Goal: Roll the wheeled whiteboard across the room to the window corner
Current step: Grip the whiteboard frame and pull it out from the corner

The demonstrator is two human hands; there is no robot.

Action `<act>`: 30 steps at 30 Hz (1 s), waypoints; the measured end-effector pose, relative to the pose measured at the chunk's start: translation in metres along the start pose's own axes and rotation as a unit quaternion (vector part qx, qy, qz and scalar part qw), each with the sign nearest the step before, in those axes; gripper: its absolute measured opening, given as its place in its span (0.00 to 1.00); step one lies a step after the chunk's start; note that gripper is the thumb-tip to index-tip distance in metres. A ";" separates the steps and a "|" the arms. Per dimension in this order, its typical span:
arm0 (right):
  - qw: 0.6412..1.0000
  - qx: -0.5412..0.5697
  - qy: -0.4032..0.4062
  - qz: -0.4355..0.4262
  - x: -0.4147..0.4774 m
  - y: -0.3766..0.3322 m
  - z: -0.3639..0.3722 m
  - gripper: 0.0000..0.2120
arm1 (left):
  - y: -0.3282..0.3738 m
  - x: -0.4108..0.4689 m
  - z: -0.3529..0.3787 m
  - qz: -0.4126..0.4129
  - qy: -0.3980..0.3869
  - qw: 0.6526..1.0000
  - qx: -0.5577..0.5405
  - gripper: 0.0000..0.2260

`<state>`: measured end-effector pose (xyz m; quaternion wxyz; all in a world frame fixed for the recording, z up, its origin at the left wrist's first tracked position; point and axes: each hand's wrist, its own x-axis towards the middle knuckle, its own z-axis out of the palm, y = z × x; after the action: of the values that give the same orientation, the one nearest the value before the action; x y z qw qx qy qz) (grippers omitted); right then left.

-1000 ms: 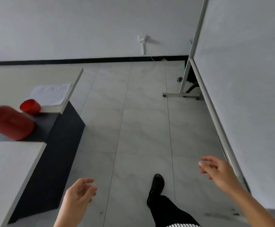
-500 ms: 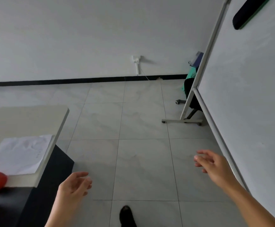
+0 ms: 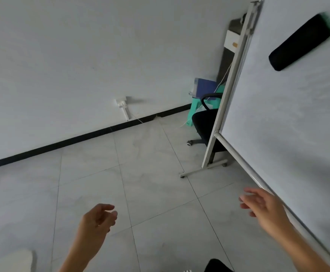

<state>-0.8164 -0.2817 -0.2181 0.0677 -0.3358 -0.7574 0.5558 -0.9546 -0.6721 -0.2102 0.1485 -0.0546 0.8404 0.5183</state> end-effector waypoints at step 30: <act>0.964 -0.070 0.250 0.056 0.426 -0.155 0.027 0.18 | 0.486 0.455 0.333 0.369 -0.487 0.787 0.087 0.25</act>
<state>-1.2218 -0.0789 -0.2061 0.2000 -0.5098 -0.7333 0.4029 -1.4418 -0.1266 -0.0729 0.3399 0.5322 0.6541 0.4165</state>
